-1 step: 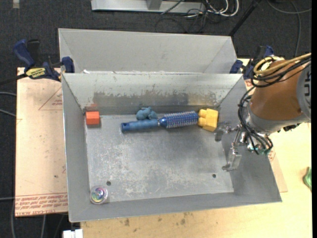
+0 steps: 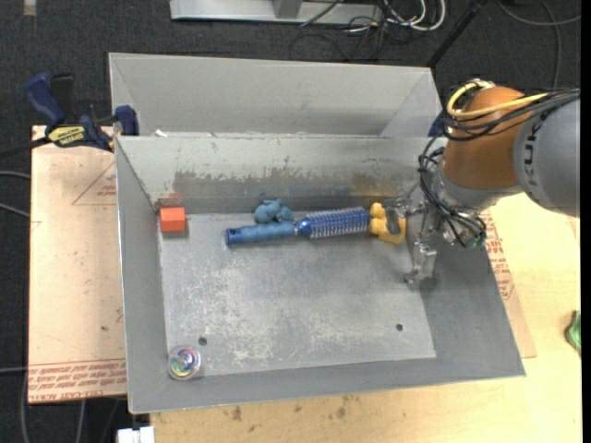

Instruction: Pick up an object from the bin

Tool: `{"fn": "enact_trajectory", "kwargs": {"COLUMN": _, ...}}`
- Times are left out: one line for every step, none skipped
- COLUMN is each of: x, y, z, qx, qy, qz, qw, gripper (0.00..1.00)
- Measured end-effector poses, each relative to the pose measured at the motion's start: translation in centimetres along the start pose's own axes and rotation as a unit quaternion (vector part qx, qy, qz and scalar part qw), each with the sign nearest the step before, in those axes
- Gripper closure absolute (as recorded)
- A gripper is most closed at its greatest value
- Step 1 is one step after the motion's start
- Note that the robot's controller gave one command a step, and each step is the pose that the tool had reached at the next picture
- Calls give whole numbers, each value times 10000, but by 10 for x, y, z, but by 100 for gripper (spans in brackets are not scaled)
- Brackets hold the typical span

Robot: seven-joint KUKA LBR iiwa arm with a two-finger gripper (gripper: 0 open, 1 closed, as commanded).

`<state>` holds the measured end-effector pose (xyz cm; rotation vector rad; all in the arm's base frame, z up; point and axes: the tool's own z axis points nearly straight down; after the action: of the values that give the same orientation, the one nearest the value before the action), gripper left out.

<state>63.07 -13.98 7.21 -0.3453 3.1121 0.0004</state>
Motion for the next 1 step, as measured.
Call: {"fn": "enact_trajectory", "kwargs": {"x": -25, "y": -14, "z": -29, "qx": 7, "qy": 12, "qz": -374, "qw": 9993, "gripper": 0}}
